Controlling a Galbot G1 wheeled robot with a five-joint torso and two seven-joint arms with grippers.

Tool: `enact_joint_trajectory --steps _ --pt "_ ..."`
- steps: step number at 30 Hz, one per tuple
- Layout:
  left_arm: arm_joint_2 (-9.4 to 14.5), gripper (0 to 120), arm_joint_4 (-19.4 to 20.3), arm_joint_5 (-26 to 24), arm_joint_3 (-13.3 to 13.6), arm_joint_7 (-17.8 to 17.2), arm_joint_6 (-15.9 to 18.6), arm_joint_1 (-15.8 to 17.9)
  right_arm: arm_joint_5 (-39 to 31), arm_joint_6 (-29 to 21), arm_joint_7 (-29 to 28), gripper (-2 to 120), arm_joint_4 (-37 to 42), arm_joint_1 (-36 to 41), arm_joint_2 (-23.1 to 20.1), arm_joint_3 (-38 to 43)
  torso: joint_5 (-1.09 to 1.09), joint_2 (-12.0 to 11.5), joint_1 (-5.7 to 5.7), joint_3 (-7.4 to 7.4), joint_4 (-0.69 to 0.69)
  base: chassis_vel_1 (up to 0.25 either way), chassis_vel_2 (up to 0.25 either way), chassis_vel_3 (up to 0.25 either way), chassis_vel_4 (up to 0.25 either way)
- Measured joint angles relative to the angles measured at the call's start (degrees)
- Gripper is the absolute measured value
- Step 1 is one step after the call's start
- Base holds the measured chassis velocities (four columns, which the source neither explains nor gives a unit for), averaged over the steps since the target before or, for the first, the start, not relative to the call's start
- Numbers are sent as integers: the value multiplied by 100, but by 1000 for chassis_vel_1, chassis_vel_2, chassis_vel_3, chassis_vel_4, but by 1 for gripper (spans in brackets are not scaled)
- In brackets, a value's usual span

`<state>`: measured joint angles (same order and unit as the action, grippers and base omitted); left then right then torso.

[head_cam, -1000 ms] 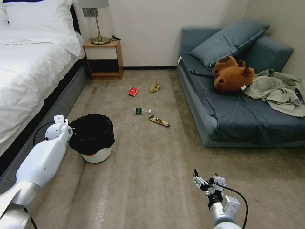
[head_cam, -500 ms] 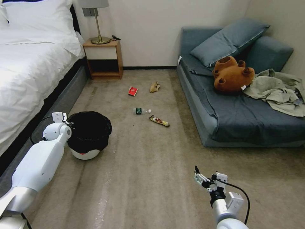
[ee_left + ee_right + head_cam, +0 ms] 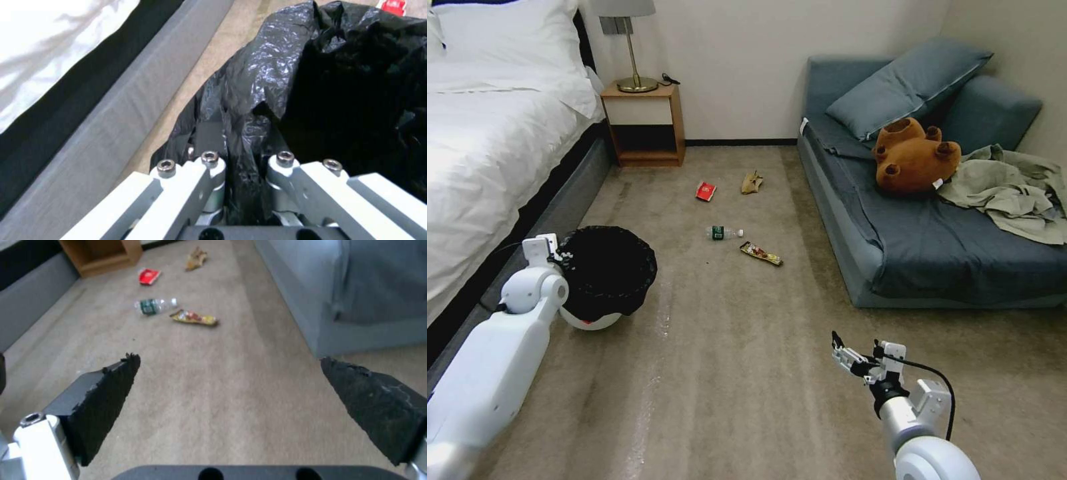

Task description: Pick up the trash bin, then pick up the garbage on the floor and place it into the trash bin.

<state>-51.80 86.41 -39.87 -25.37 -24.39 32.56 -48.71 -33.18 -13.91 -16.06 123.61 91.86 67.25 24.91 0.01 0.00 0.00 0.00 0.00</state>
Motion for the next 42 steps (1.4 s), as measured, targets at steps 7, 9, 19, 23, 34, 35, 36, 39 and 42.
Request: enact_joint_trajectory --steps 7,9,19,23,34,35,36,39,42 --pt "62 7 828 5 -356 -106 73 -773 -88 91 40 100 -60 -189 -419 -27 0 1 0 0 0 0 0 0 0" --pt "98 7 1194 -19 -456 -182 109 -980 -140 99 41 100 -91 -274 -537 -41 -1 1 0 0 0 0 0 0 0" --pt "370 7 2149 -142 -1031 -274 207 -1636 -260 149 43 100 -183 -489 -745 -100 -1 1 0 0 -1 0 0 0 0" --pt "479 6 2316 -200 -1302 -267 209 -1853 -292 149 45 100 -196 -576 -798 -154 -1 1 0 0 0 0 0 0 0" --pt "758 6 2544 -496 -1798 -205 235 -2217 -250 48 60 100 -256 -723 -795 -359 -1 1 0 0 -1 0 0 0 0" --pt "758 6 2544 -496 -1798 -205 235 -2217 -250 48 60 100 -256 -723 -795 -359 -1 1 0 0 -1 0 0 0 0" --pt "800 6 2518 -545 -1810 -221 249 -2198 -243 46 72 100 -255 -718 -807 -360 -1 1 0 0 -1 0 0 0 0" --pt "877 6 2489 -589 -1828 -237 258 -2175 -225 63 120 100 -256 -713 -847 -349 -1 1 0 0 -1 0 0 0 0" --pt "892 6 2499 -595 -1832 -239 264 -2177 -194 132 201 100 -288 -715 -869 -340 -1 1 0 0 -1 0 0 0 0"
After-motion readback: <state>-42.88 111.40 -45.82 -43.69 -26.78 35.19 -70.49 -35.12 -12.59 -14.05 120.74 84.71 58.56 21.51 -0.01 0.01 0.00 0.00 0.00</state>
